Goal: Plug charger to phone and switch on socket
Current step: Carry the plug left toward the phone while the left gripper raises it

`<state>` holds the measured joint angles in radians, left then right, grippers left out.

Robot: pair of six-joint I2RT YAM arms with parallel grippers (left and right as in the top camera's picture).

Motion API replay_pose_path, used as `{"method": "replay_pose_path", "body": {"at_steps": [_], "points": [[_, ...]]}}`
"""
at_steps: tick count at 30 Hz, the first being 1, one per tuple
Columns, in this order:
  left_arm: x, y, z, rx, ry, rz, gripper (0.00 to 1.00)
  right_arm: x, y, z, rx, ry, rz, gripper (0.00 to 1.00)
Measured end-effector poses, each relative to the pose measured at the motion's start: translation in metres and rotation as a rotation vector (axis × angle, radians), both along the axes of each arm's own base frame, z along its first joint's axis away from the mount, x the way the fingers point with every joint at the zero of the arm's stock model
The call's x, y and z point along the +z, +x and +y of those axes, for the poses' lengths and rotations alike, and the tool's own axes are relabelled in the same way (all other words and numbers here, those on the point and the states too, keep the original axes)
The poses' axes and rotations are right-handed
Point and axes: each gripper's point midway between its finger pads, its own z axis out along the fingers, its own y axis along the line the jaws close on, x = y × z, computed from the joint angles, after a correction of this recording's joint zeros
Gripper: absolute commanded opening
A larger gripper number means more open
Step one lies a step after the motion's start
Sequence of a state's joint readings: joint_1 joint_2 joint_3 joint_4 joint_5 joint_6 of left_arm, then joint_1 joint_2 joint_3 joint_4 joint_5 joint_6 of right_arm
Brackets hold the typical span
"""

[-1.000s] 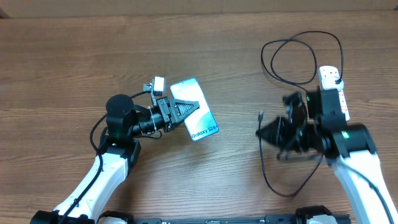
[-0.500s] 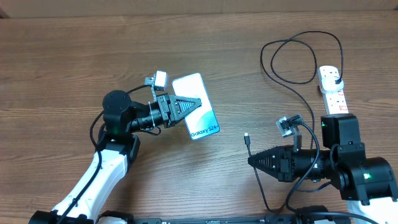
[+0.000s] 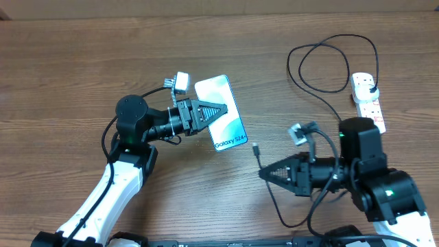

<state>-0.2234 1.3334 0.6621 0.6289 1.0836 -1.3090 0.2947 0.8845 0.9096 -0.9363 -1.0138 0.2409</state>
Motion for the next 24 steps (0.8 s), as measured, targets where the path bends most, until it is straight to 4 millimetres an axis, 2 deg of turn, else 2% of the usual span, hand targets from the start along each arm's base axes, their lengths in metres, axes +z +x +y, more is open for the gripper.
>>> {"method": "replay_pose_path", "body": {"at_steps": [3,6,10,13,18,24], "points": [[-0.004,0.013,-0.002,0.003,0.007,0.008,0.04,-0.005,0.005,0.012,0.006,-0.030,0.004,0.04],[-0.013,0.038,-0.006,-0.005,0.017,0.030,0.04,-0.013,0.010,0.022,0.013,-0.054,0.024,0.04],[-0.030,0.073,-0.009,-0.055,0.018,0.073,0.04,-0.027,0.016,0.026,0.006,-0.089,0.080,0.04],[-0.047,0.088,-0.012,-0.109,0.016,0.114,0.04,-0.037,0.021,0.027,-0.004,-0.111,0.120,0.04],[-0.069,0.088,-0.013,-0.155,0.011,0.197,0.04,-0.042,0.024,0.027,-0.013,-0.127,0.131,0.04],[-0.066,0.079,-0.023,-0.199,0.006,0.213,0.04,-0.043,0.024,0.026,-0.017,-0.133,0.133,0.04]]}}
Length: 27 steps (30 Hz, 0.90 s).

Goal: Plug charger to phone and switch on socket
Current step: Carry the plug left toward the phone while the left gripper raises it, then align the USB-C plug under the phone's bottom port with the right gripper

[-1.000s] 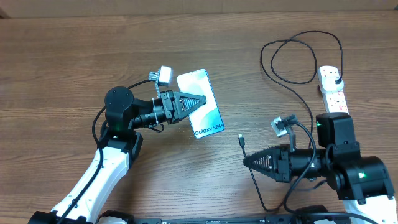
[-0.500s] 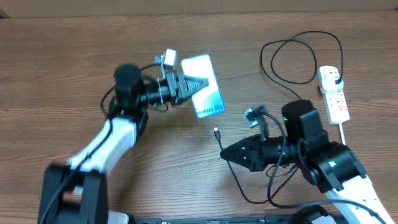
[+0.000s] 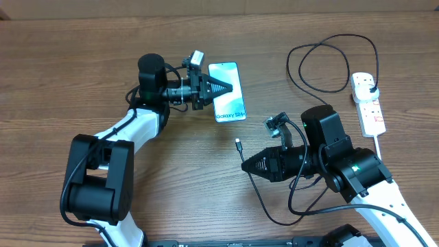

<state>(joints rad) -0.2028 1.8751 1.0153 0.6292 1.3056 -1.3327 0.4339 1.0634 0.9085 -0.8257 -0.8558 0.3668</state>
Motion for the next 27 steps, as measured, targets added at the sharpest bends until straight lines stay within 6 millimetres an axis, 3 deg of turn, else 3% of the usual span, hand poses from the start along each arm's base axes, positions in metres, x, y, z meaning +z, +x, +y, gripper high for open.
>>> {"method": "replay_pose_path", "body": {"at_steps": [21,27], "points": [[0.005,-0.023,-0.005,-0.127,-0.026,0.087,0.04,-0.014,-0.005,-0.009,-0.077,-0.072,0.123,0.04],[0.002,-0.024,-0.024,-0.102,-0.010,0.084,0.04,-0.014,0.008,-0.009,-0.125,-0.080,0.089,0.04]]}}
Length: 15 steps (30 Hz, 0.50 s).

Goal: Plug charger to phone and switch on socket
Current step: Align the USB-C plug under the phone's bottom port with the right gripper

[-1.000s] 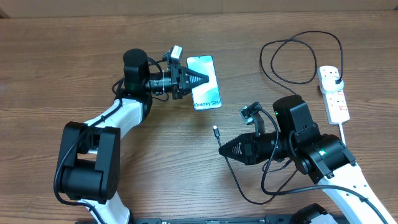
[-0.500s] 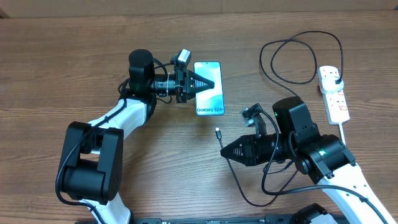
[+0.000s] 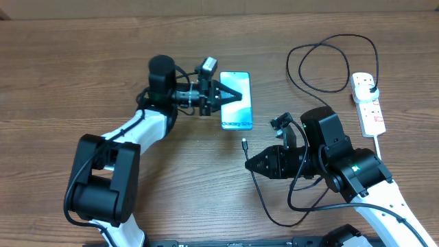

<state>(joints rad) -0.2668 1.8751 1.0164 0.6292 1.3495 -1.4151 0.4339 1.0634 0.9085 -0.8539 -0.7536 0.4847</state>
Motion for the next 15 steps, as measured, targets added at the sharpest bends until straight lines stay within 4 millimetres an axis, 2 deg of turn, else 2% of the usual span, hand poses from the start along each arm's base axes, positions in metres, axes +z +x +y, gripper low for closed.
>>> {"method": "replay_pose_path", "body": {"at_steps": [5,15], "points": [[-0.002,-0.003,-0.017,0.012,0.013,-0.004,0.05,-0.003,0.007,-0.003,-0.033,-0.025,-0.016,0.04],[-0.003,0.000,-0.016,0.027,0.016,-0.005,0.04,0.001,0.016,-0.001,-0.092,-0.010,0.001,0.04]]}}
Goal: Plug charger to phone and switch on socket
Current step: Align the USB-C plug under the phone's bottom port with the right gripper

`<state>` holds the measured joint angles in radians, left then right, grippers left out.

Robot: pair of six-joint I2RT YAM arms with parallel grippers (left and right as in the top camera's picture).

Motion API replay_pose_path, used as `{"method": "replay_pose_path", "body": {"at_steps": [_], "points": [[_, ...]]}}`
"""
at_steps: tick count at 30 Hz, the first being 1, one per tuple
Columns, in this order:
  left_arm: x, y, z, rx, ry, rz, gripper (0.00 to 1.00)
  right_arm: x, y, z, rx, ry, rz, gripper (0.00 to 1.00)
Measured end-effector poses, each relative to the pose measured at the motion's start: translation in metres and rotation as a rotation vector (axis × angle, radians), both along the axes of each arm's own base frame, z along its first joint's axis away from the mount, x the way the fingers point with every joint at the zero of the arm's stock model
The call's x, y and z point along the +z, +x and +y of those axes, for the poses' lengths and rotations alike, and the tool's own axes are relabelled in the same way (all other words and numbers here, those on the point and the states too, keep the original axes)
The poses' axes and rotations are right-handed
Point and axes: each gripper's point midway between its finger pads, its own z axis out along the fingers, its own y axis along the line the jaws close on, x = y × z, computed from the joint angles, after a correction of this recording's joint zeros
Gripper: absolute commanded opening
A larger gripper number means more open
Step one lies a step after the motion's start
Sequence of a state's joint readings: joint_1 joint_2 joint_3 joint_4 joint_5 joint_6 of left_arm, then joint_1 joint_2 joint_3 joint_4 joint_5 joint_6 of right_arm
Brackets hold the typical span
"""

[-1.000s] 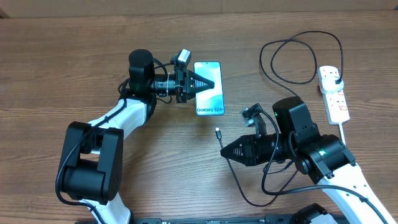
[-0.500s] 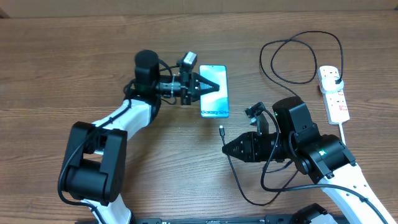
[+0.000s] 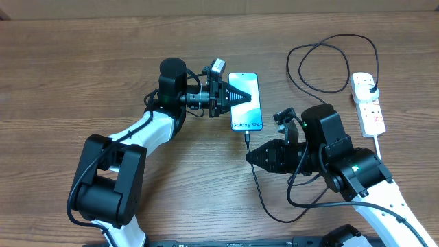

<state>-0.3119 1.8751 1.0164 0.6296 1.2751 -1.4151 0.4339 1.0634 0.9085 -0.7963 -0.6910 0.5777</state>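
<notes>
The phone (image 3: 248, 110), screen lit and reading Galaxy S24, lies upright in the overhead view at table centre. My left gripper (image 3: 239, 98) reaches in from the left and is shut on the phone's left side. My right gripper (image 3: 250, 155) sits just below the phone, shut on the black charger cable (image 3: 262, 200). The cable's small plug (image 3: 247, 138) sticks up from the fingers and nearly touches the phone's bottom edge. Whether it is seated in the port cannot be told. The white socket strip (image 3: 369, 107) lies at the far right with the charger's mains plug (image 3: 366, 83) in it.
The black cable loops (image 3: 322, 67) across the table between the strip and my right arm, then runs under that arm. The left arm's base and links (image 3: 110, 178) fill the lower left. Brown wooden table (image 3: 62, 75) all around.
The left gripper has carried the phone a little to the right. The right gripper has come up, so the plug tip now sits just under the phone's bottom edge.
At first the left gripper held the phone tilted, left of centre, with the right gripper holding the cable plug well apart to the lower right. At each later moment the phone stood straighter and further right, and the plug nearer, until the two almost meet now.
</notes>
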Motion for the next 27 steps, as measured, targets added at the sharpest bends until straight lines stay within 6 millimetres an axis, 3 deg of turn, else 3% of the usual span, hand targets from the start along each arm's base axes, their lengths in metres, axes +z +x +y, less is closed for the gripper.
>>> {"method": "replay_pose_path", "body": {"at_steps": [10,27], "points": [[0.020,0.004,0.006,-0.007,-0.050,-0.103,0.04,0.000,0.000,0.000,-0.072,0.016,0.096,0.04],[0.021,0.000,0.006,-0.028,-0.052,-0.055,0.04,0.005,0.004,0.003,-0.073,0.043,0.077,0.04]]}}
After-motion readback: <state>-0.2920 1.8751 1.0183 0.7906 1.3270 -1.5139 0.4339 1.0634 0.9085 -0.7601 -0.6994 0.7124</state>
